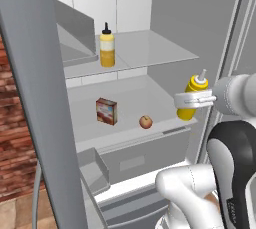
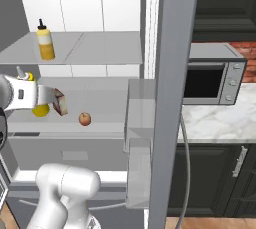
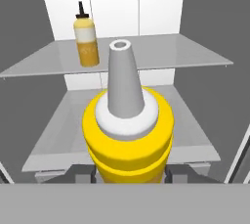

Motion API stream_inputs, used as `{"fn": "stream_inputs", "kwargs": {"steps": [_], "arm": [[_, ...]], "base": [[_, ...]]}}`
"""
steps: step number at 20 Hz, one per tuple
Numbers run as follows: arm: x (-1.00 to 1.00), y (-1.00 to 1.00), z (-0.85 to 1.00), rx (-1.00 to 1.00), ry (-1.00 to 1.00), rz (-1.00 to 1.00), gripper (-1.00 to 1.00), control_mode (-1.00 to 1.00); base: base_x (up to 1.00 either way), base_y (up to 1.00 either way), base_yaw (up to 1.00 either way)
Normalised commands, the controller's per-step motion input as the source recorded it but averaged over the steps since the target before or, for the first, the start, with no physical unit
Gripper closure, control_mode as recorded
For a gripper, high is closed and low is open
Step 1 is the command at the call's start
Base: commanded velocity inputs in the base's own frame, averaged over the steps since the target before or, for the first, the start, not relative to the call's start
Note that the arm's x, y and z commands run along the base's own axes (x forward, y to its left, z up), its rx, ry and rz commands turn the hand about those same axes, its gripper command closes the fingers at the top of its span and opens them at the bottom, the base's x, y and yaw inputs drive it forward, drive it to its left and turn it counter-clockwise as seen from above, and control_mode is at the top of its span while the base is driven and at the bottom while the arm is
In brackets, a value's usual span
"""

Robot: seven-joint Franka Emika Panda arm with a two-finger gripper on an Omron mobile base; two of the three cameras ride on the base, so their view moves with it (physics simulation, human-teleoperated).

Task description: Place the mustard and mustard from the counter to the top shelf of the fridge. If the existing items in the fridge are on the top shelf, move them to other shelves.

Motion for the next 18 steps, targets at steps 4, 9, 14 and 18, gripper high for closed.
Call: {"fn": "stream_inputs", "kwargs": {"steps": [4, 9, 14, 18], "arm": [[0.23, 0.0, 0.83, 0.0, -0.04, -0.06, 1.0, -1.0], [0.19, 0.0, 0.61, 0.0, -0.08, -0.02, 1.0, -1.0], [0.41, -0.09, 0.24, 0.02, -0.03, -0.03, 1.0, -1.0], [0.13, -0.02, -0.01, 0.0, -0.01, 0.0, 1.0, -1.0]], "base": [[0.0, 0.0, 0.0], [0.0, 0.0, 0.0], [0.0, 0.0, 0.0], [0.0, 0.0, 0.0]]}}
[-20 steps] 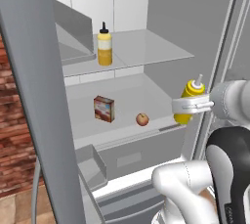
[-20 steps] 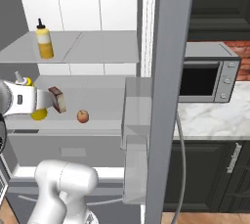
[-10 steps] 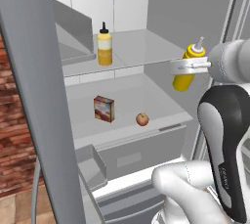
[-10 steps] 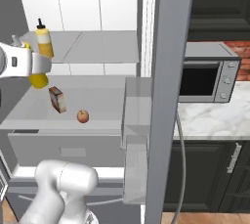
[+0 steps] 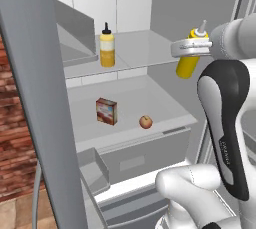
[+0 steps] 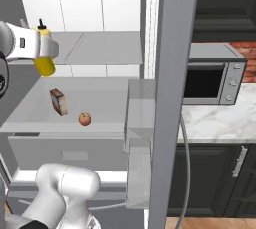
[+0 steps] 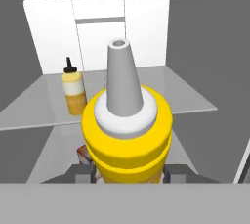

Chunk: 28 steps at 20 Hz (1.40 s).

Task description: Place the mustard and mustard from the counter to the top shelf of the fridge. If the existing items in the fridge are on the top shelf, move them to other shelves.

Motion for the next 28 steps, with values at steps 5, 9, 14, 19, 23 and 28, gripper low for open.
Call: {"fn": "stream_inputs", "kwargs": {"steps": [5, 9, 14, 19, 23, 28], "arm": [[0.16, -0.01, -0.03, 0.0, 0.0, 0.0, 1.0, -1.0], [0.54, 0.0, 0.0, 0.0, 0.0, 0.0, 1.0, -1.0], [0.64, 0.0, 0.0, 0.0, 0.0, 0.0, 1.0, -1.0], [0.69, 0.0, 0.0, 0.0, 0.0, 0.0, 1.0, -1.0], [0.7, 0.01, -0.02, 0.0, 0.0, 0.0, 1.0, -1.0], [0.67, 0.03, -0.12, 0.0, 0.0, 0.0, 1.0, -1.0]], "base": [[0.0, 0.0, 0.0], [0.0, 0.0, 0.0], [0.0, 0.0, 0.0], [0.0, 0.0, 0.0], [0.0, 0.0, 0.0], [0.0, 0.0, 0.0]]}}
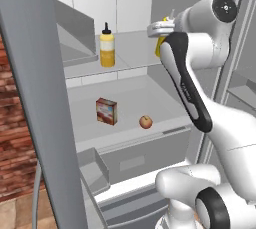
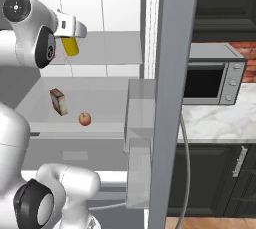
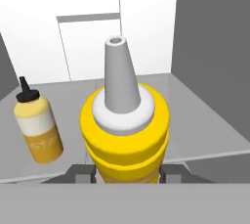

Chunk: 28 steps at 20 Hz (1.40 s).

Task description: Place the mustard and mustard from the counter to the top shelf of the fridge. If the existing items in the fridge are on the top shelf, move them to other shelves.

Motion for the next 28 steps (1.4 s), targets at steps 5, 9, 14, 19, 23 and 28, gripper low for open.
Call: {"fn": "stream_inputs", "kwargs": {"steps": [5, 9, 14, 19, 23, 28], "arm": [[0.59, 0.08, -0.14, 0.0, 0.0, 0.0, 1.0, -1.0], [0.52, 0.05, -0.24, 0.0, 0.0, 0.0, 1.0, -1.0], [0.48, 0.03, -0.24, 0.0, 0.0, 0.0, 1.0, -1.0], [0.44, 0.0, -0.27, 0.0, 0.0, 0.0, 1.0, -1.0], [0.43, 0.01, -0.18, 0.0, 0.0, 0.0, 1.0, -1.0], [0.4, 0.0, -0.16, 0.0, 0.0, 0.0, 1.0, -1.0]], "base": [[0.0, 0.0, 0.0], [0.0, 0.0, 0.0], [0.0, 0.0, 0.0], [0.0, 0.0, 0.0], [0.0, 0.0, 0.0], [0.0, 0.0, 0.0]]}}
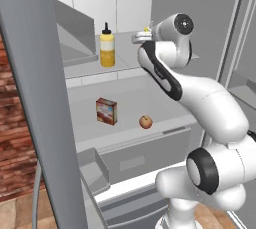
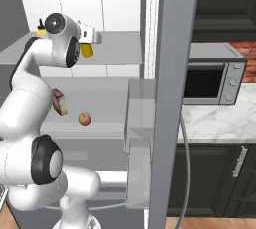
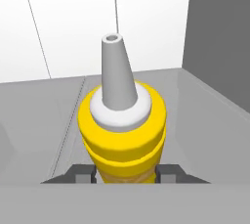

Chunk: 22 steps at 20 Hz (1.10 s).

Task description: Place the mustard and mustard from the counter to the top shelf of the fridge. If the existing items in the fridge are on the top shelf, move them to other shelves.

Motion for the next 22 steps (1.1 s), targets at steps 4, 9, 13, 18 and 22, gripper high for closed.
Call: {"fn": "stream_inputs", "kwargs": {"steps": [4, 9, 13, 18, 22], "arm": [[0.3, 0.0, -0.06, 0.0, 0.01, 0.0, 1.0, -1.0], [0.21, 0.0, -0.1, 0.0, 0.04, 0.0, 1.0, -1.0], [0.12, 0.0, -0.06, 0.0, 0.05, 0.0, 1.0, -1.0], [0.03, 0.0, -0.12, 0.0, 0.05, 0.0, 1.0, -1.0], [0.0, 0.0, -0.12, -0.01, 0.05, 0.0, 1.0, -1.0]], "base": [[0.0, 0.0, 0.0], [0.0, 0.0, 0.0], [0.0, 0.0, 0.0], [0.0, 0.0, 0.0], [0.0, 0.0, 0.0]]}}
